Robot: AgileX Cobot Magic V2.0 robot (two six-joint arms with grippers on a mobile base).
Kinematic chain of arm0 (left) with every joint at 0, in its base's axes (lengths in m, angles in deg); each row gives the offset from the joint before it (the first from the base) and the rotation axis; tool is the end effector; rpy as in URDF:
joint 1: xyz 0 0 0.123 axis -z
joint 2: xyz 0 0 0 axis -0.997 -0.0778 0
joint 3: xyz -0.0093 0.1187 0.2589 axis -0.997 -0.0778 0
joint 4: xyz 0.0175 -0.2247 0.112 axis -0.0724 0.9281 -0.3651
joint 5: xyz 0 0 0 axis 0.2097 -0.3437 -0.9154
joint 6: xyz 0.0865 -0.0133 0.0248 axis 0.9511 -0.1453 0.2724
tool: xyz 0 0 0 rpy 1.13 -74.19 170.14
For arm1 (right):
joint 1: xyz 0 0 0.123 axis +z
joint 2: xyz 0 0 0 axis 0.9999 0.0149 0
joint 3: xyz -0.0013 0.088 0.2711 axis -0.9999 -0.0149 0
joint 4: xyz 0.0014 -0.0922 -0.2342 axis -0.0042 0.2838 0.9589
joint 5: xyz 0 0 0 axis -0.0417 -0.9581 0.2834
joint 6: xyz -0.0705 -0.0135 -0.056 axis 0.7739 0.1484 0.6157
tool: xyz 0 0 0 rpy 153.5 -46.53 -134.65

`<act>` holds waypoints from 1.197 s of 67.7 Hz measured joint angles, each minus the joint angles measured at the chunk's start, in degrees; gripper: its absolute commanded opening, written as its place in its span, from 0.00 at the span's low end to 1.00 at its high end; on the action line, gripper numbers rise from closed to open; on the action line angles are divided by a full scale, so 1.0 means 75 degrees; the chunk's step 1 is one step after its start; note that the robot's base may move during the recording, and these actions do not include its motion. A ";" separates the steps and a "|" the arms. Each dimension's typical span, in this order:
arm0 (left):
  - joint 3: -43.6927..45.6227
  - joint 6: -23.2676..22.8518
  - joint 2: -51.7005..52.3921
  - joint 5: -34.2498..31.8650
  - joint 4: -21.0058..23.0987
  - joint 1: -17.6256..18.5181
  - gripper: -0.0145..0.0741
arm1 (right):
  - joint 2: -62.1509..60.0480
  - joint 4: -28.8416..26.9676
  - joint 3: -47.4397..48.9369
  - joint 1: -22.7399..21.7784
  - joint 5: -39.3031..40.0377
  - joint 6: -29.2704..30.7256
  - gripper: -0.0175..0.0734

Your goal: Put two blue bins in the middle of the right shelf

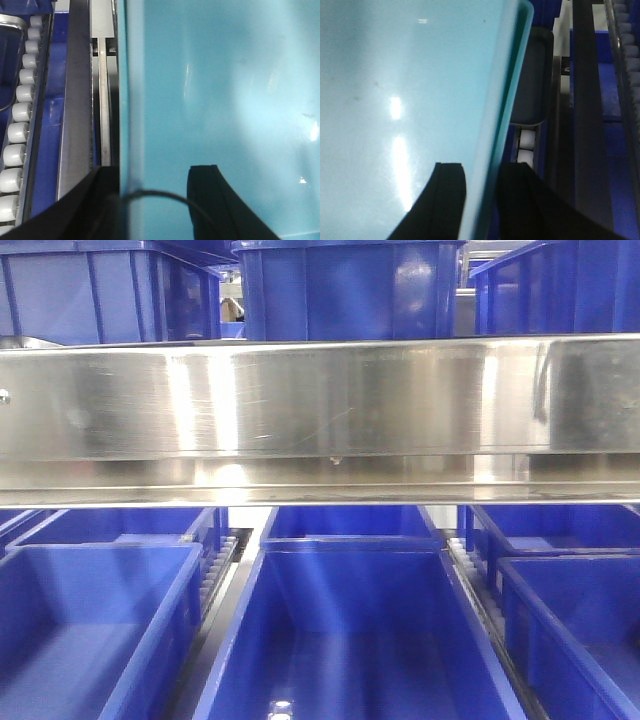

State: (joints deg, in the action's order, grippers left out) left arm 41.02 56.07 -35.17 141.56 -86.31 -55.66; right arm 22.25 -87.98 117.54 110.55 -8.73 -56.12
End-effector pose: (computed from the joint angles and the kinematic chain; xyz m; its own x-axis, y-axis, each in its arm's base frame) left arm 0.2928 -0.1566 0.4773 -0.6627 0.1058 -0.7414 0.2724 0.9562 -0.1070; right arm 0.2951 0.1175 0.4646 -0.6418 -0.0152 -0.7667 -0.2427 0.9524 0.1842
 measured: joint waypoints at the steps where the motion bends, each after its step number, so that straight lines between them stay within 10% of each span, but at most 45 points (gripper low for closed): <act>1: 0.0000 0.0000 0.0000 0.0000 0.0000 0.0000 0.04 | 0.0000 0.0000 0.0000 0.0000 0.0000 0.0000 0.02; 81: 0.0000 0.0000 0.0000 -0.0269 -0.0027 0.0000 0.04 | 0.0025 0.0045 0.0000 0.0000 0.0028 0.0000 0.02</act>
State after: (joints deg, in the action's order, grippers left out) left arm 41.02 56.07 -35.17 139.54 -86.51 -55.66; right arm 22.44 -87.64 117.54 110.55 -8.51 -56.12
